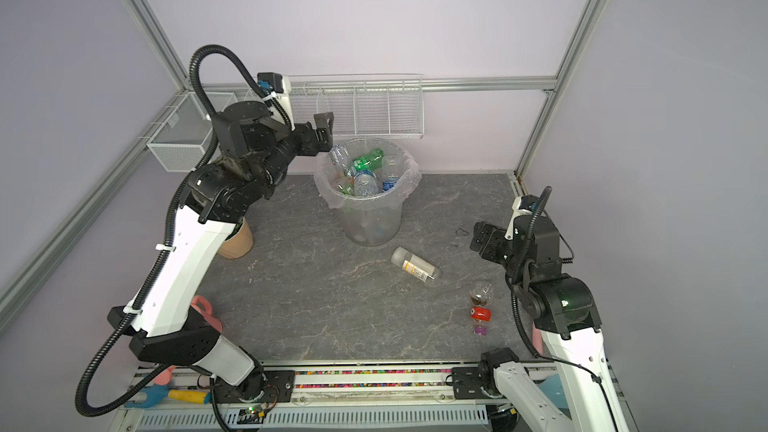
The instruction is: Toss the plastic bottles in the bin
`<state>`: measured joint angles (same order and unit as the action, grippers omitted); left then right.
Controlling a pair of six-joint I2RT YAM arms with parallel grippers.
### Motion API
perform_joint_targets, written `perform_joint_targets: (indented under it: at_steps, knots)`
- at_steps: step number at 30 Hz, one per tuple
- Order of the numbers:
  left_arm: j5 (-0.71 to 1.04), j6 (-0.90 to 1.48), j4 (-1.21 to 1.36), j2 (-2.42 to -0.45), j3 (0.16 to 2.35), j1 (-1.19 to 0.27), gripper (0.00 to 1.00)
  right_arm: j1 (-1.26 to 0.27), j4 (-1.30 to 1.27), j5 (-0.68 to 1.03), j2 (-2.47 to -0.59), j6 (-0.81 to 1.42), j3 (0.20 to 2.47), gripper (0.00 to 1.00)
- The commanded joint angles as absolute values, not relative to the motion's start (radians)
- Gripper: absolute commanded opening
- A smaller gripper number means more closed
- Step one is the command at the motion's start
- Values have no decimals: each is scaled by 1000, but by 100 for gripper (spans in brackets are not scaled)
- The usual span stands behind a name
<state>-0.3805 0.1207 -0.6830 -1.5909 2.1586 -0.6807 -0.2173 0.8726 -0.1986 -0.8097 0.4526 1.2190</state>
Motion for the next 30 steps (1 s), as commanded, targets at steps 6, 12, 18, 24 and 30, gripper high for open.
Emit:
perform_joint_targets:
  at_steps: [6,12,18,24,30]
  knots:
    - [-361,147,-657,-1477,2019,-683,99,-212,797,-89,-817,359,1141,88]
    - [-354,167,-620,-1375,1891,-683,99,-211,905,-182,-901,433,1155,88]
    - [-362,179,-612,-1309,1808,-683,99,-211,1018,-242,-1043,502,1132,88]
    - [-380,186,-600,-1251,1725,-683,99,-213,966,-241,-1052,534,1022,88]
    - [-381,215,-594,-1207,1643,-683,99,-212,875,-149,-1068,487,976,88]
